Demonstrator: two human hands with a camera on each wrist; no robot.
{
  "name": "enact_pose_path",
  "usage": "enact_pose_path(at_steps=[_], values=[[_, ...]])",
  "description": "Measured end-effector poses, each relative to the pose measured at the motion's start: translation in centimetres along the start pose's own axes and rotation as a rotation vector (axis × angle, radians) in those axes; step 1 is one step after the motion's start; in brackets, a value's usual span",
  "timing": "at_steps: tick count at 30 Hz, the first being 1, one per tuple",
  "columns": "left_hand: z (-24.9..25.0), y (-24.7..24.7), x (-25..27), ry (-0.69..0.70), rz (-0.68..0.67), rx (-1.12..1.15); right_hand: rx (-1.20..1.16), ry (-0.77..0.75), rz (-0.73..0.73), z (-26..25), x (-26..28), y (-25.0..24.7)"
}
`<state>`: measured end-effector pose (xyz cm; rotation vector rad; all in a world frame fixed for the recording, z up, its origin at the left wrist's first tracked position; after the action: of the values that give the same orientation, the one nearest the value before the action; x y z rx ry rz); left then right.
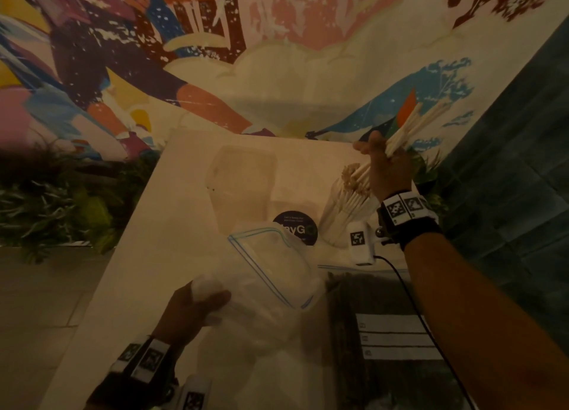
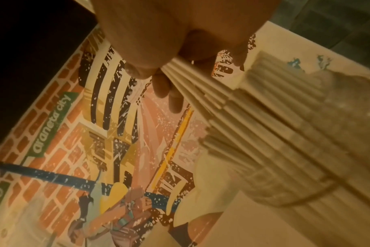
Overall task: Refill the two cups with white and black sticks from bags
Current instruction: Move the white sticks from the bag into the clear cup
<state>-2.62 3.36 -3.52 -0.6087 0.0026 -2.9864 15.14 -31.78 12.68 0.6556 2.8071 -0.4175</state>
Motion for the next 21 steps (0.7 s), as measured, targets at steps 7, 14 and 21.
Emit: enact_pose_path(at_steps=[7, 14, 21], values=[[0.0, 0.1, 0.0, -0.009, -0.003, 0.013, 0.086, 0.025, -0.047, 0.9, -0.2, 0.5], [-0.3, -0.2, 0.1, -0.014, -0.002, 0.013, 0.023, -0.005, 0.051, -0.6, 0.0, 0.1], [-0.1, 0.0, 0.0, -0.010, -0.010, 0.009, -0.001, -0.008, 0.063, -0.8, -0.4, 0.3]])
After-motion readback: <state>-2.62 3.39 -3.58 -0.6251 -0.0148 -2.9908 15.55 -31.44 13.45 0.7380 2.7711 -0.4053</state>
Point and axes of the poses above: each hand's wrist, its own x-axis away from the middle knuckle, its own y-axis out of the palm, z = x × y, the point moved 7 cm from there along -x, towards the middle knuckle, and after that the axes turned 4 degrees about -x, right-handed, at the moved point
